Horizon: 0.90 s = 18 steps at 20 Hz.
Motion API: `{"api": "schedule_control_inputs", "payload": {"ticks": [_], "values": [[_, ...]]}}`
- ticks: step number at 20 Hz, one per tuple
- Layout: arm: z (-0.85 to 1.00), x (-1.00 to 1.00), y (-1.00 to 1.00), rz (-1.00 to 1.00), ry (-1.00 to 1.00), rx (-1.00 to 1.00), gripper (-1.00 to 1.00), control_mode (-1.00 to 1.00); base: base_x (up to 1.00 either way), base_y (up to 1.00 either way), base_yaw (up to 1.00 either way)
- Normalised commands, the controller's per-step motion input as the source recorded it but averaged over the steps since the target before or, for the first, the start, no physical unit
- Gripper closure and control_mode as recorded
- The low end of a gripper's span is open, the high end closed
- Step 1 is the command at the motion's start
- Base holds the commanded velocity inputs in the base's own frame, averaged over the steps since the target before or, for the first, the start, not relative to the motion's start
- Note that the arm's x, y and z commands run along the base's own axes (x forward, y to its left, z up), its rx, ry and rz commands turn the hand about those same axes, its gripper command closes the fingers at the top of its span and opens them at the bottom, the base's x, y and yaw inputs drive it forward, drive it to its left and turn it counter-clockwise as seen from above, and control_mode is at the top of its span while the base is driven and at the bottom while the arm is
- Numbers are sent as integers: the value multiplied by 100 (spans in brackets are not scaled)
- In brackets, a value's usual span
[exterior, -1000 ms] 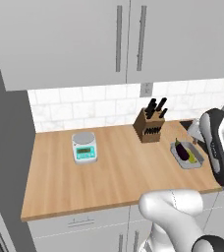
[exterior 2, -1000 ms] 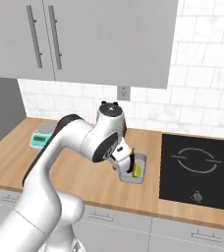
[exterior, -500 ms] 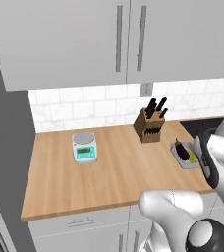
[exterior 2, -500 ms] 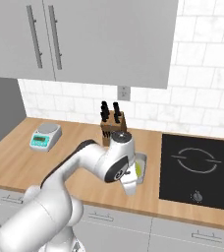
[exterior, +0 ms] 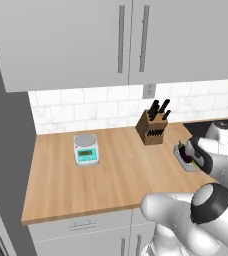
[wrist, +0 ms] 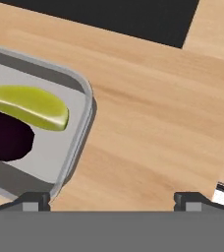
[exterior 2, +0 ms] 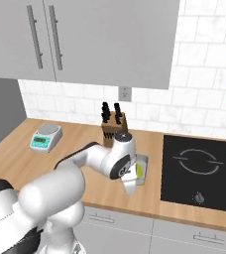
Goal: Take the meat container that has the shrimp and place it on the second highest rack of the freezer. Then take the vegetable container that has the lemon wedge and eggplant and place it on the highest rack of the freezer.
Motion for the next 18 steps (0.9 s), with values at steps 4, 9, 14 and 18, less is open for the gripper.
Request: {"api": "schedule_control_inputs", "payload": {"ticks": [4,9,14,18], "values": [[-15,4,-13,0,0,7,-100,-100,0,0,0],[-9,20,0,0,0,1,-100,-100,0,0,0],[-5,23,1,0,5,0,-100,-100,0,0,0],[-23,12,0,0,10,0,-100,-100,0,0,0]]}}
